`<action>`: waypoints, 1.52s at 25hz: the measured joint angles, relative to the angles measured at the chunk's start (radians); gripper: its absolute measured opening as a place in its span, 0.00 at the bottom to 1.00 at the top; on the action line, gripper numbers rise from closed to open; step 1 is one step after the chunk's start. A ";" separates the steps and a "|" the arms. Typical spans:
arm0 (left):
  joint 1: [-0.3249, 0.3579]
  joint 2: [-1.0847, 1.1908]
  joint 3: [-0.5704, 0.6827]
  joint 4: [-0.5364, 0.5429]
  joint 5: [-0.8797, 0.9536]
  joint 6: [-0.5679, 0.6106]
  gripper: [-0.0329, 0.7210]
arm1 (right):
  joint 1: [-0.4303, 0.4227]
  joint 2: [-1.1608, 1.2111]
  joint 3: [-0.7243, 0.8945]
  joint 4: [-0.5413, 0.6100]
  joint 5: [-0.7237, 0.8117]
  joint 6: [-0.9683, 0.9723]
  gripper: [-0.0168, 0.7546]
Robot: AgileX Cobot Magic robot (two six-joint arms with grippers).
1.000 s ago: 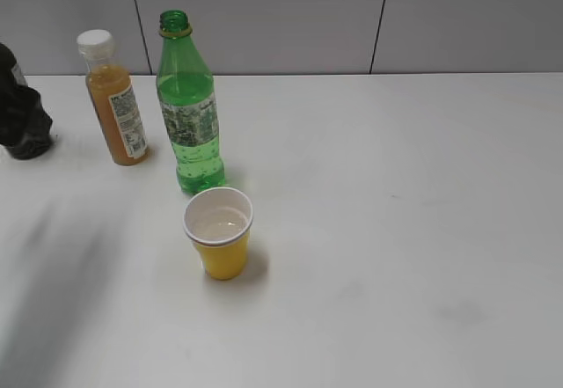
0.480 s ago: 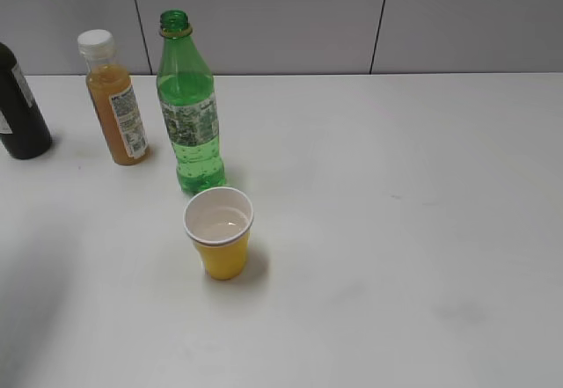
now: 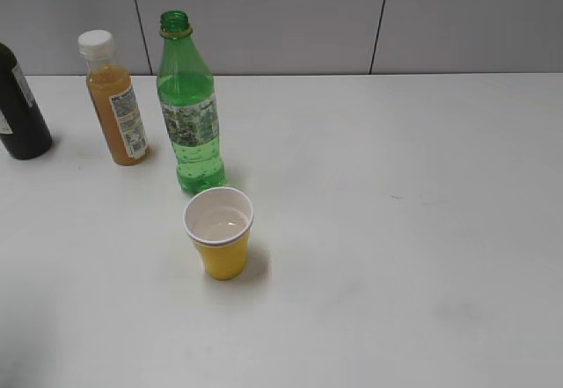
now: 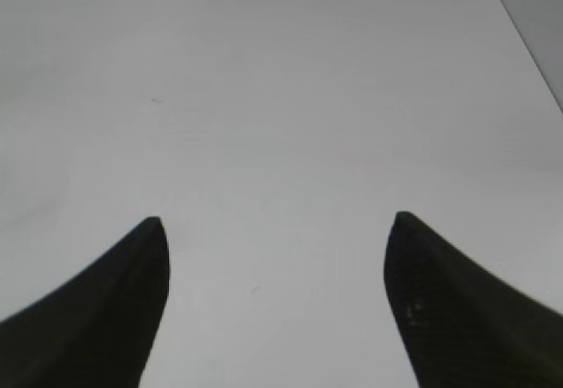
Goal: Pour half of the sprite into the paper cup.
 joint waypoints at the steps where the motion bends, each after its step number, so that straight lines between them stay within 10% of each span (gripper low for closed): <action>1: 0.000 -0.047 0.030 -0.006 0.005 0.000 0.83 | 0.000 0.000 0.000 0.000 0.000 0.000 0.76; 38: 0.000 -1.026 0.212 -0.023 0.185 -0.026 0.83 | 0.000 0.000 0.000 0.000 0.000 0.000 0.76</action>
